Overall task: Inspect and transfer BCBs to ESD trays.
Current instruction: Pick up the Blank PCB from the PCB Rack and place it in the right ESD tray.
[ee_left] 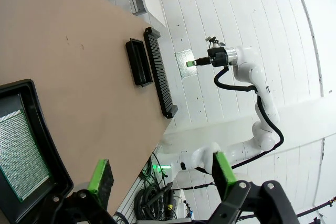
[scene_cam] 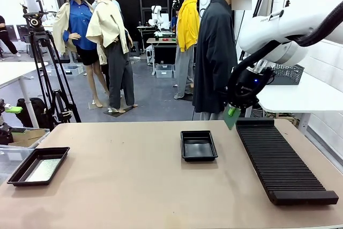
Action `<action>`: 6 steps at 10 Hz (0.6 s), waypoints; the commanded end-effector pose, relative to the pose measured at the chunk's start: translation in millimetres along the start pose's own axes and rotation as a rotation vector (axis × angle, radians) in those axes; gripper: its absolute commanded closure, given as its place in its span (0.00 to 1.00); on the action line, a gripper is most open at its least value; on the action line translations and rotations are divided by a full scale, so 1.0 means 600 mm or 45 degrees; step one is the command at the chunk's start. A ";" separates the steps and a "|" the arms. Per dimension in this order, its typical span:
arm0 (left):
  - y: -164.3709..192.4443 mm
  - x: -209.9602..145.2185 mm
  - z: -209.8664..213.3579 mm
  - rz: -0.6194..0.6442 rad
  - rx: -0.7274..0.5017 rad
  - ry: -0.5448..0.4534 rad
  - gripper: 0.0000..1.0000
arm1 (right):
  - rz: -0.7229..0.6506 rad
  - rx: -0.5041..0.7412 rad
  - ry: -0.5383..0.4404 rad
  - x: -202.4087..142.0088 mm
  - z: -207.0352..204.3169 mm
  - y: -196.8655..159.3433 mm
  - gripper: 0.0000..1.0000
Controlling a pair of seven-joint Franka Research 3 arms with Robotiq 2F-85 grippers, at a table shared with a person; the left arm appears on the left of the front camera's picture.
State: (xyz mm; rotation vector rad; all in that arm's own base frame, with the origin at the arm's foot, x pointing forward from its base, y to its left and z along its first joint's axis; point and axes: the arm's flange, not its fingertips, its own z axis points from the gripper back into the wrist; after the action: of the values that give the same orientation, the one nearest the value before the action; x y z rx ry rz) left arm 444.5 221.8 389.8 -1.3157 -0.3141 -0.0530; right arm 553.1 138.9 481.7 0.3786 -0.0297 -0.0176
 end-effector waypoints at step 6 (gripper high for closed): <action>-0.004 -0.002 0.003 -0.003 0.019 0.011 0.00 | -0.139 0.335 -0.066 -0.018 -0.075 -0.001 1.00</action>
State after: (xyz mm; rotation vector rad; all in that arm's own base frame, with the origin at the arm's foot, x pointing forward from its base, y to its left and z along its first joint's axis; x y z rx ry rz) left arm 444.5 221.8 389.9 -1.3157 -0.3142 -0.0530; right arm 547.2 154.0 449.7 0.5842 -0.0317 -0.1450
